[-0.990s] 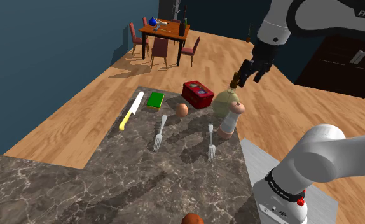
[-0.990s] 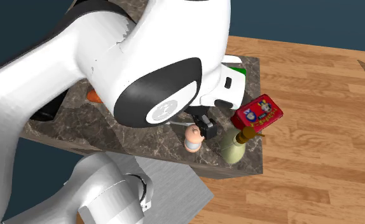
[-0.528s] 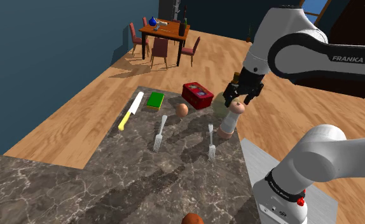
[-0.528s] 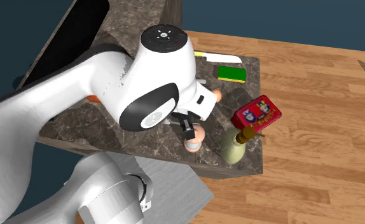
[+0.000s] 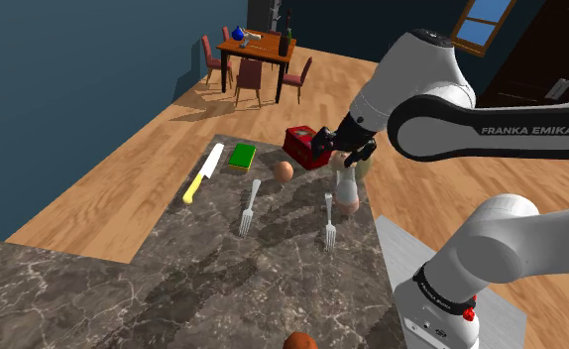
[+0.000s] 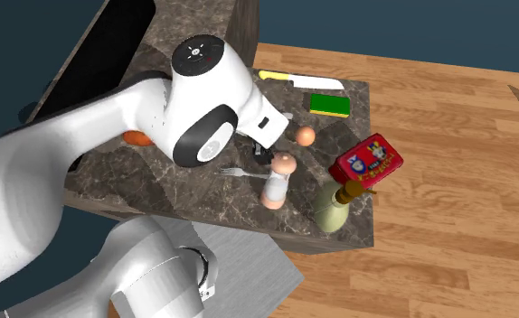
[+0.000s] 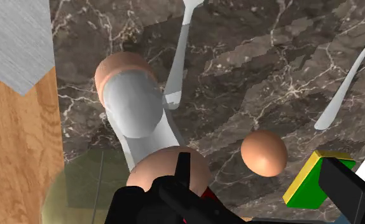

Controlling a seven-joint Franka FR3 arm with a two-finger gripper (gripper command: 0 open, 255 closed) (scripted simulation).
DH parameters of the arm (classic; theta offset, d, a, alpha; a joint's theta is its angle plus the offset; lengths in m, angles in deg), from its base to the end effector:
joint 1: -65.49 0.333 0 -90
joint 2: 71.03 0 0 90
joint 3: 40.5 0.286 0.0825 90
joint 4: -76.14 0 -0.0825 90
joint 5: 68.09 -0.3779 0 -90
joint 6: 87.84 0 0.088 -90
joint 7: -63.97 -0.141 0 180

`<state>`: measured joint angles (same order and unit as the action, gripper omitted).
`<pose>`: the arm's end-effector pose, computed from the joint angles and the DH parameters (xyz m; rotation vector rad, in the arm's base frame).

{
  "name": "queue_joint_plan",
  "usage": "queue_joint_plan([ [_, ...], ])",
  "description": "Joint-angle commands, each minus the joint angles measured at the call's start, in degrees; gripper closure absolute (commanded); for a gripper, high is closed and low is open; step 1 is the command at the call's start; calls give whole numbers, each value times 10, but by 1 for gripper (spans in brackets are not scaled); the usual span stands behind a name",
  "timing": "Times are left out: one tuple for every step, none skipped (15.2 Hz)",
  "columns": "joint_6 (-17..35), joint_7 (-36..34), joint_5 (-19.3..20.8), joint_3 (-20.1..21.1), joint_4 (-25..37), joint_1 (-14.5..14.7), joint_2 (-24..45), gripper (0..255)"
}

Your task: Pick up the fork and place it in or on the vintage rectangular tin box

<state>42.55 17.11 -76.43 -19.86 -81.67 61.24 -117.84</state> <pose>0.3525 0.0921 0.4106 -2.8918 1.0174 -0.5230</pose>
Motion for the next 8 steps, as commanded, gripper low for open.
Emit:
queue_joint_plan([
  [0, 0, 0, 0, 0, 0, 0, 0],
  [0, -2, 2, -2, 0, 2, 1, 0],
  [2, -12, 1, 3, -8, 1, 7, 0],
  [3, -21, -2, 9, -17, 0, 14, 0],
  [5, -31, -5, 15, -25, -1, 22, 0],
  [7, -40, -8, 21, -33, -3, 29, 0],
  [9, -50, -11, 27, -41, -4, 37, 0],
  [12, -59, -14, 33, -49, -4, 46, 0],
])
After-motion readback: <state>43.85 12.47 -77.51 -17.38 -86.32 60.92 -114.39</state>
